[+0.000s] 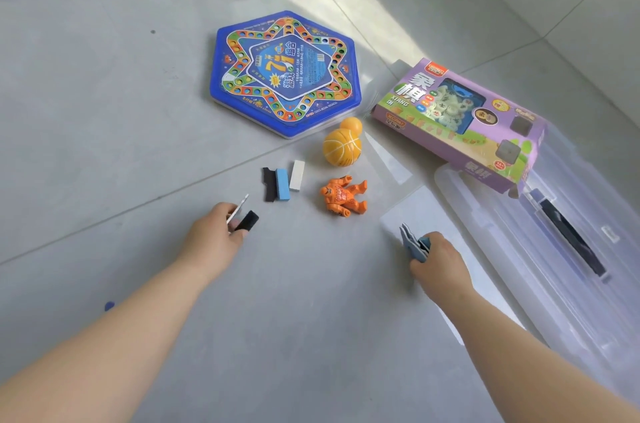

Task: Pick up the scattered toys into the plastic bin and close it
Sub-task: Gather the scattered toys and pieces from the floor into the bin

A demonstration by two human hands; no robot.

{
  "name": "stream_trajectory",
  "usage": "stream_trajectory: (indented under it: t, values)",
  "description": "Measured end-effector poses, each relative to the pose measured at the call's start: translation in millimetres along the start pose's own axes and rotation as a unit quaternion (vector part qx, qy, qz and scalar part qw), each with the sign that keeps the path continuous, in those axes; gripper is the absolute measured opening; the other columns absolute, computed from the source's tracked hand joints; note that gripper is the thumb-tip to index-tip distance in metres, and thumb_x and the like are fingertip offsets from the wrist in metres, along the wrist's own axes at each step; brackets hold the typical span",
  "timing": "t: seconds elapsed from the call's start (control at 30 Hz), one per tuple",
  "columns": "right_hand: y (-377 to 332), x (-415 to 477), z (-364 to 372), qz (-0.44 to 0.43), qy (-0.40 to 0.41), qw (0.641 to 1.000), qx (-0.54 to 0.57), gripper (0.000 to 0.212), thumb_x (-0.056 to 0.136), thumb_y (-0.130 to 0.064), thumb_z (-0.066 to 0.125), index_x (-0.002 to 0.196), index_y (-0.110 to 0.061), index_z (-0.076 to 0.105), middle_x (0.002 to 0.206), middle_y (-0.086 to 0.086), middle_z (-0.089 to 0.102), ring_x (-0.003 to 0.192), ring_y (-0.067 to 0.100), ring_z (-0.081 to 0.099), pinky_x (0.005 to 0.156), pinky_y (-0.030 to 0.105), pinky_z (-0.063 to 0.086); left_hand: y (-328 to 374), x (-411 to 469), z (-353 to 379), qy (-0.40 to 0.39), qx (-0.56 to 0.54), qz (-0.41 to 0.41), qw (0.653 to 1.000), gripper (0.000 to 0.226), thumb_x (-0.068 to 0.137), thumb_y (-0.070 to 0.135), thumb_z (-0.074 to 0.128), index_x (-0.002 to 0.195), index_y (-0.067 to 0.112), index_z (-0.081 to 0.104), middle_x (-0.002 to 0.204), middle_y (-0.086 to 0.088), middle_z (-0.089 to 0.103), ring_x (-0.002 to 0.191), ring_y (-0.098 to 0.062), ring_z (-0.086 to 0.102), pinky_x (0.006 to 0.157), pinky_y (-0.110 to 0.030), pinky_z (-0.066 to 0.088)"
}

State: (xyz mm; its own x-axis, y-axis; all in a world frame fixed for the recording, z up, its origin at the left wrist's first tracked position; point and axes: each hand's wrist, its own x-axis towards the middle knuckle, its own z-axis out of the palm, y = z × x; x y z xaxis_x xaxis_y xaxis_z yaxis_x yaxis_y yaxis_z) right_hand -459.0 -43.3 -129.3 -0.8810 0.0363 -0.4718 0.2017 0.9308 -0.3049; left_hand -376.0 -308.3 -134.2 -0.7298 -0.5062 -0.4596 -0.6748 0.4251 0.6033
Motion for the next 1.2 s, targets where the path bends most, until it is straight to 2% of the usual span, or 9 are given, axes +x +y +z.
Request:
stream_trajectory:
  t: [0.13, 0.27, 0.47, 0.63, 0.77, 0.9, 1.03, 1.13, 1.2]
  values:
    - [-1.7, -57.9, -23.2, 0.032, -0.037, 0.982, 0.180, 0.012, 0.086, -0.004, 0.051, 0.082, -0.014, 0.046, 0.066, 0.005, 0.044, 0.052, 0.020, 0.038, 0.044, 0.020, 0.036, 9.9, -29.0, -13.5, -0.012, -0.157, 0.006, 0.988, 0.028, 0.088, 0.007, 0.055, 0.115, 0.011, 0.053, 0.088, 0.001, 0.056, 0.083, -0.020, 0.047, 0.075, -0.025, 0.033]
    - [-6.1, -132.9, -80.5, -0.004, -0.011, 0.966, 0.258, 0.025, 0.086, -0.002, 0.056, 0.076, -0.024, 0.048, 0.062, 0.005, 0.048, 0.051, 0.021, 0.045, 0.037, 0.017, 0.036, 61.5, -67.2, -19.5, -0.064, -0.225, 0.124, 0.964, 0.017, 0.086, 0.007, 0.057, 0.096, 0.020, 0.052, 0.072, 0.013, 0.051, 0.061, -0.007, 0.047, 0.064, -0.023, 0.038]
    - [31.8, -232.3, -179.9, -0.052, 0.176, 0.935, 0.305, 0.023, 0.083, -0.001, 0.060, 0.078, -0.023, 0.054, 0.069, 0.003, 0.055, 0.045, 0.004, 0.052, 0.037, 0.007, 0.038, 160.4, -168.8, 0.5, -0.192, -0.224, 0.326, 0.898, 0.025, 0.084, 0.005, 0.060, 0.096, 0.024, 0.049, 0.073, 0.019, 0.053, 0.054, 0.017, 0.051, 0.056, 0.002, 0.038]
    - [119.9, -273.9, -206.6, 0.003, 0.414, 0.839, 0.354, 0.017, 0.084, -0.011, 0.062, 0.091, -0.024, 0.052, 0.079, 0.009, 0.053, 0.065, 0.027, 0.050, 0.037, 0.018, 0.040, 212.2, -247.7, 47.9, -0.208, -0.190, 0.486, 0.827, 0.027, 0.082, 0.005, 0.061, 0.089, 0.028, 0.048, 0.074, 0.022, 0.048, 0.064, 0.016, 0.049, 0.061, 0.004, 0.035]
    - [196.9, -291.0, -202.4, 0.072, 0.513, 0.775, 0.362, 0.019, 0.070, -0.028, 0.059, 0.084, -0.035, 0.048, 0.075, -0.003, 0.051, 0.079, 0.031, 0.054, 0.059, 0.034, 0.042, 251.6, -317.4, 114.9, -0.224, -0.174, 0.584, 0.761, 0.034, 0.076, 0.013, 0.055, 0.110, 0.007, 0.056, 0.088, 0.011, 0.050, 0.084, -0.003, 0.048, 0.072, 0.004, 0.029]
    - [260.8, -293.5, -192.8, 0.168, 0.433, 0.815, 0.346, 0.044, 0.084, -0.014, 0.065, 0.124, -0.015, 0.046, 0.102, 0.009, 0.055, 0.092, 0.027, 0.050, 0.076, 0.037, 0.045, 270.1, -372.0, 179.6, -0.265, -0.135, 0.592, 0.749, 0.040, 0.084, 0.009, 0.056, 0.123, 0.008, 0.049, 0.114, -0.008, 0.055, 0.106, -0.016, 0.047, 0.086, -0.008, 0.030]
    - [292.5, -288.7, -177.4, 0.258, 0.305, 0.873, 0.280, 0.081, 0.080, -0.028, 0.067, 0.146, -0.025, 0.020, 0.151, 0.007, 0.029, 0.139, 0.029, 0.023, 0.111, 0.052, 0.026, 258.1, -369.3, 227.4, -0.277, 0.172, 0.576, 0.750, 0.074, 0.088, 0.039, 0.052, 0.146, 0.025, 0.008, 0.155, 0.001, 0.010, 0.143, -0.014, 0.006, 0.115, -0.030, 0.005]
    - [295.8, -287.2, -173.5, 0.231, 0.310, 0.869, 0.309, 0.074, 0.082, -0.030, 0.064, 0.143, -0.035, 0.022, 0.149, 0.004, 0.032, 0.135, 0.032, 0.033, 0.104, 0.057, 0.036, 251.5, -361.2, 230.7, -0.261, 0.193, 0.601, 0.730, 0.067, 0.088, 0.045, 0.047, 0.144, 0.021, 0.019, 0.157, 0.003, 0.001, 0.144, -0.010, -0.002, 0.115, -0.025, -0.004]
    - [290.5, -283.8, -173.9, 0.194, 0.326, 0.872, 0.308, 0.061, 0.087, -0.023, 0.059, 0.141, -0.031, 0.030, 0.148, 0.001, 0.035, 0.136, 0.028, 0.032, 0.108, 0.051, 0.032, 246.8, -350.4, 224.8, -0.218, 0.107, 0.657, 0.714, 0.056, 0.086, 0.044, 0.048, 0.134, 0.016, 0.043, 0.151, -0.006, 0.029, 0.139, -0.013, 0.021, 0.113, -0.023, 0.013]
